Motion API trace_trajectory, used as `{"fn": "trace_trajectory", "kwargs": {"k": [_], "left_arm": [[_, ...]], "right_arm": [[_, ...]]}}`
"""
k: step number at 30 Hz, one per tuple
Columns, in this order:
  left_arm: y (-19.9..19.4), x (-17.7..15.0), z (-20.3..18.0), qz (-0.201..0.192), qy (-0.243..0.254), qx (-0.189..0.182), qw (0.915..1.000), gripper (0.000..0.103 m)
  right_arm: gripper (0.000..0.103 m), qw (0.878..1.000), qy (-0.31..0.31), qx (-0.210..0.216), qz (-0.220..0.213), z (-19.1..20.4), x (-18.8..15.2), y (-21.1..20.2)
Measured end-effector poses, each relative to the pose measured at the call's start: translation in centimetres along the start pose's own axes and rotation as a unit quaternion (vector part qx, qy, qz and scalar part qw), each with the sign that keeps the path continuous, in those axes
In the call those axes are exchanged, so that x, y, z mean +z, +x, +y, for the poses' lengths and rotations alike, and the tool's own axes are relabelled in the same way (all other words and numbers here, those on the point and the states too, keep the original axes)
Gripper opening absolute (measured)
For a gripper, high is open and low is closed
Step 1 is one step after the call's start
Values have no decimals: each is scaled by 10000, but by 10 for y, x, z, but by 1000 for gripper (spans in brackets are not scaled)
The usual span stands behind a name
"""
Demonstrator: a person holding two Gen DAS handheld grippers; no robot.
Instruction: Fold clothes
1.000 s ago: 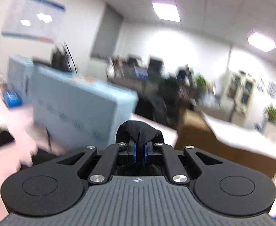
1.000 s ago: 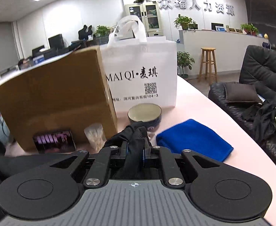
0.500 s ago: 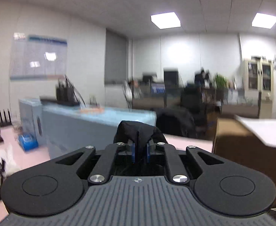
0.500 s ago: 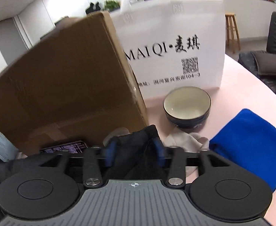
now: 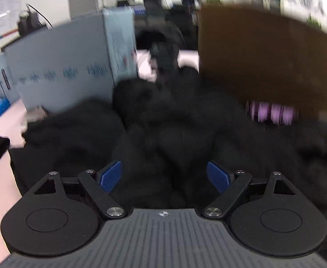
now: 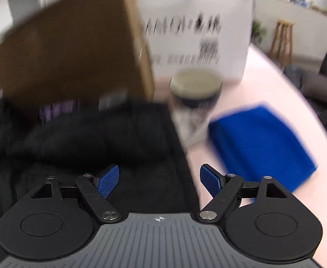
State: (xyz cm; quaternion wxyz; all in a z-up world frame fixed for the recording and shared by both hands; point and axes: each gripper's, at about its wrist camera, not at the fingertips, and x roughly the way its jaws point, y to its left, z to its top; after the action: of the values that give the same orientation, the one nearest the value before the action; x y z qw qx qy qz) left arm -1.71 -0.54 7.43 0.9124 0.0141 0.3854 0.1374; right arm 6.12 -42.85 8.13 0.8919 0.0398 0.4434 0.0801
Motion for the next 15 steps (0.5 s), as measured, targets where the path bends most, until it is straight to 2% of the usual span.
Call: {"fn": "trace_trajectory", "kwargs": {"k": [2,4,5,6,7,10,13,15], "left_arm": [[14,-15,-9,256,352,216,9988,82],[23,-24,-14,406,535,258,9974,70],[26,-28,-14,448,574,209,9971,58],[25,-32,-13,458,488,176,9976,56],[24,-35,-12,469,402,143,9980,55],[14,-35,-7,288,187,110,9993,54],[-1,-30,1,-74,-46,69,9999,56],[-15,-26,11,-320,-264,2,9991,61]], "right_arm": [[73,9994,-242,-159,202,9,-15,12],[38,9974,-546,-384,264,19,-32,25],[33,9971,-587,-442,196,23,-36,27],[13,9960,-706,-539,79,27,-36,27],[4,9942,-846,-652,-99,31,-32,25],[2,9864,-1183,-956,-628,40,-18,17],[2,9715,-1366,-1335,-1401,47,18,10],[2,9657,-1432,-1441,-1616,49,39,15]]}}
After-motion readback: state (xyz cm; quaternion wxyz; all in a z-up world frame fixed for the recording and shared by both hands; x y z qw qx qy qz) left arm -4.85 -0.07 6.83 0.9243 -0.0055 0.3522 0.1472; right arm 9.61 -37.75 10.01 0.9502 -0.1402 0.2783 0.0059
